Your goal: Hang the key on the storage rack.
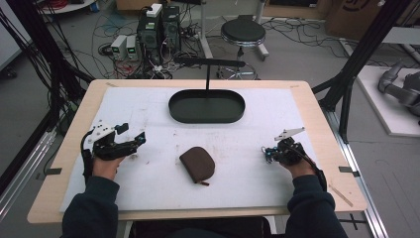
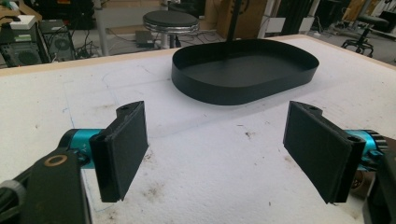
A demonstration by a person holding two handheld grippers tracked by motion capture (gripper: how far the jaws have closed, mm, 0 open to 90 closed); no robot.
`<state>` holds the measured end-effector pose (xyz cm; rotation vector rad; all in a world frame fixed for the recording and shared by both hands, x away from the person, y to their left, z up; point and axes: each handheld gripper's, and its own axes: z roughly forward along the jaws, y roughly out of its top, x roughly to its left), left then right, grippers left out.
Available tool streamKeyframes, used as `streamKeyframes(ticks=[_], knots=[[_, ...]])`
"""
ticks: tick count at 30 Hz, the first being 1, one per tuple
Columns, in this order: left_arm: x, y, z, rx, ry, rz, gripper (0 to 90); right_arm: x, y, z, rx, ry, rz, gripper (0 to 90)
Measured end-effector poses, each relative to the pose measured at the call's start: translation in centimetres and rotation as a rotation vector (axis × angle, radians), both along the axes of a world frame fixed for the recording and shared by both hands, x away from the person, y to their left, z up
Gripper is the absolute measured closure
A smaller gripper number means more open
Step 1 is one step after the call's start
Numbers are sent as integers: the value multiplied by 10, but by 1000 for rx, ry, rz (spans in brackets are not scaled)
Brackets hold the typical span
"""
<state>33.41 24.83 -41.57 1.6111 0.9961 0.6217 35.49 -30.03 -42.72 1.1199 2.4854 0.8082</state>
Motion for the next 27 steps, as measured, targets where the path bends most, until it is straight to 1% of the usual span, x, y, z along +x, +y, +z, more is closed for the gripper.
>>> streamKeyframes(ticks=[2,5,7,8,14,18,19,23,24,25,26,27], knots=[[0,0,0,-6,-1,-2,218,0,0,0,5,5,-2,895],[0,0,0,-12,-1,-1,218,0,0,0,0,0,1,895],[0,0,0,-13,-1,-3,218,-1,1,0,-13,-12,7,895],[0,0,0,-14,-1,-2,218,-1,1,0,-4,-4,-5,895],[0,0,-1,-15,1,1,218,0,1,0,9,16,-23,898],[0,1,-1,-16,1,4,218,0,1,1,13,14,-32,900],[0,2,-1,-20,0,7,218,0,2,2,24,12,-38,900],[0,3,-1,-15,4,13,219,-2,3,9,55,-27,-50,900],[0,3,-1,-15,4,13,223,-2,3,9,55,-27,-50,900],[0,2,-1,-10,7,10,225,-3,3,14,82,-55,-54,900],[0,2,-1,-10,7,10,226,-3,3,14,82,-55,-54,900],[0,2,-1,-9,7,9,227,-3,4,21,118,-87,-46,900]])
